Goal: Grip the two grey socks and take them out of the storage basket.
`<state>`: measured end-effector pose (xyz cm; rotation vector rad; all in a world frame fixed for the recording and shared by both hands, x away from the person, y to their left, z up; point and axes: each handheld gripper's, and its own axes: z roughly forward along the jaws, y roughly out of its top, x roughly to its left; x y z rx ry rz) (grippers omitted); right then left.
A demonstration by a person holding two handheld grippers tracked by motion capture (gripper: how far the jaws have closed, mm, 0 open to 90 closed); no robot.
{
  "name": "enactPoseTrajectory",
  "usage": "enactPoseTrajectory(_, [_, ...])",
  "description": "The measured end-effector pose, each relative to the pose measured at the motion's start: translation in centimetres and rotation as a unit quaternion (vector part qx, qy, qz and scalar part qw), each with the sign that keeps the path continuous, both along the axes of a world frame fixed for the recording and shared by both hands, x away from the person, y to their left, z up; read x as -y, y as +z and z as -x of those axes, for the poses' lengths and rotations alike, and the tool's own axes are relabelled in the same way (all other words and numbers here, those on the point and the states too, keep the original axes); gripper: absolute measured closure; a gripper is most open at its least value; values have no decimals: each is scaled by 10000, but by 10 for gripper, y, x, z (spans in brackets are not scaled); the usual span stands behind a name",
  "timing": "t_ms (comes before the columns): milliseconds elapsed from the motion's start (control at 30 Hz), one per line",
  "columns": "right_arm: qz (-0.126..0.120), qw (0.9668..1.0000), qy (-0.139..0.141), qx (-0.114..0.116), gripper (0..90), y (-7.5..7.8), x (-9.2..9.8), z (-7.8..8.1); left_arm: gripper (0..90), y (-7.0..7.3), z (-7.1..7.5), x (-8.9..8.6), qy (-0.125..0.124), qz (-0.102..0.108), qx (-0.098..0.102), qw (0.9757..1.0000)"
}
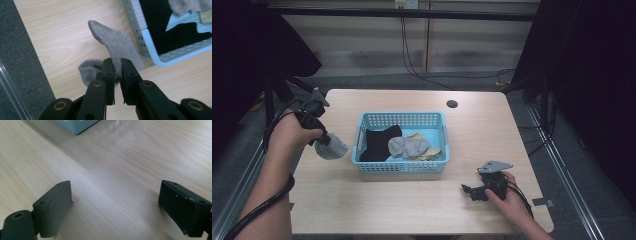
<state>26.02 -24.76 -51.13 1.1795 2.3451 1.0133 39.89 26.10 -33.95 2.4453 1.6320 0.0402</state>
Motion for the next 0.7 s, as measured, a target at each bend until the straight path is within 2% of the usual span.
enactPoseTrajectory(167, [-1,10000,0,-1,111,0,0,0,824,-17,0,2,-62,-70,-78,9999])
enactPoseTrajectory(333, [-3,10000,-2,0,111,0,0,0,800,-26,0,6,-85,-38,-47,9999])
enactPoseTrajectory(367, [-5,10000,-6,-6,111,0,0,0,764,-28,0,7,-113,-36,-33,9999])
enactPoseTrajectory(400, [-2,10000,-3,1,111,0,0,0,725,-29,0,10,-40,-38,84,9999])
enactPoseTrajectory(433, [-2,10000,-3,1,111,0,0,0,677,-29,0,10,-40,-38,84,9999])
enactPoseTrajectory(467, [2,10000,-13,-10,111,0,0,0,677,-29,0,11,9,-19,72,10000])
enactPoseTrajectory(567, [-2,10000,-8,-7,111,0,0,0,603,-29,-1,15,14,-23,61,10000])
enactPoseTrajectory(700, [5,10000,-6,-1,111,0,0,0,563,-27,-1,23,-114,-40,90,9999])
